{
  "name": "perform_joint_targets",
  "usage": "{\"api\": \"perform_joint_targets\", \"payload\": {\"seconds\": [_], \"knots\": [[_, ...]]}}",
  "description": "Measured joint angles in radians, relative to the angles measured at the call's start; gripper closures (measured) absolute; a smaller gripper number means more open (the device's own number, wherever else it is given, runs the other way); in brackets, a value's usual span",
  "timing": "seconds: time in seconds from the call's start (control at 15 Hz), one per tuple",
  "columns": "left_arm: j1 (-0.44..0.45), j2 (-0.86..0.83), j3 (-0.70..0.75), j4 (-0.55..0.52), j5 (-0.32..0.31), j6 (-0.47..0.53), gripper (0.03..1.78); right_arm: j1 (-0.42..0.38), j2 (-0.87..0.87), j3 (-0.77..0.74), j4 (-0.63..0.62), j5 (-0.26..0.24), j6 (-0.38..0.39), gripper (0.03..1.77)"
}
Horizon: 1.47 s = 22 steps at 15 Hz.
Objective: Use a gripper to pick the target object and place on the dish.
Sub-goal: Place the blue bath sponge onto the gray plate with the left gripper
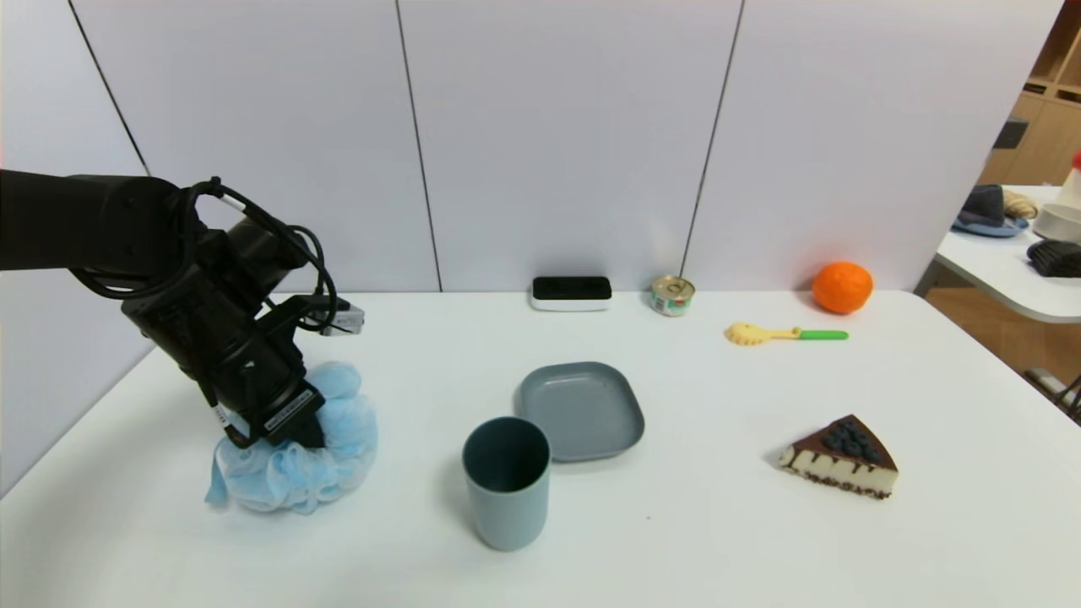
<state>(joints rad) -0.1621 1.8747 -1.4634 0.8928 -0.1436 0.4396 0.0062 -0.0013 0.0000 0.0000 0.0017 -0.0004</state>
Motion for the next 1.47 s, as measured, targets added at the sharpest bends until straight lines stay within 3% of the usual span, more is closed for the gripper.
{"api": "perform_joint_targets", "payload": {"seconds": [0.4, 0.87, 1.2, 1.47], "knots": [[-0.030, -0.016, -0.124, 0.002, 0.000, 0.009, 1.05, 0.000, 0.000, 0.000, 0.000, 0.000, 0.000, 0.09], [-0.163, 0.046, -0.393, -0.023, 0.001, 0.002, 1.07, 0.000, 0.000, 0.000, 0.000, 0.001, 0.000, 0.09], [-0.267, 0.129, -0.447, -0.290, -0.001, 0.003, 1.07, 0.000, 0.000, 0.000, 0.000, 0.000, 0.000, 0.09], [-0.361, 0.191, -0.455, -0.406, -0.026, 0.001, 1.07, 0.000, 0.000, 0.000, 0.000, 0.000, 0.000, 0.09]]}}
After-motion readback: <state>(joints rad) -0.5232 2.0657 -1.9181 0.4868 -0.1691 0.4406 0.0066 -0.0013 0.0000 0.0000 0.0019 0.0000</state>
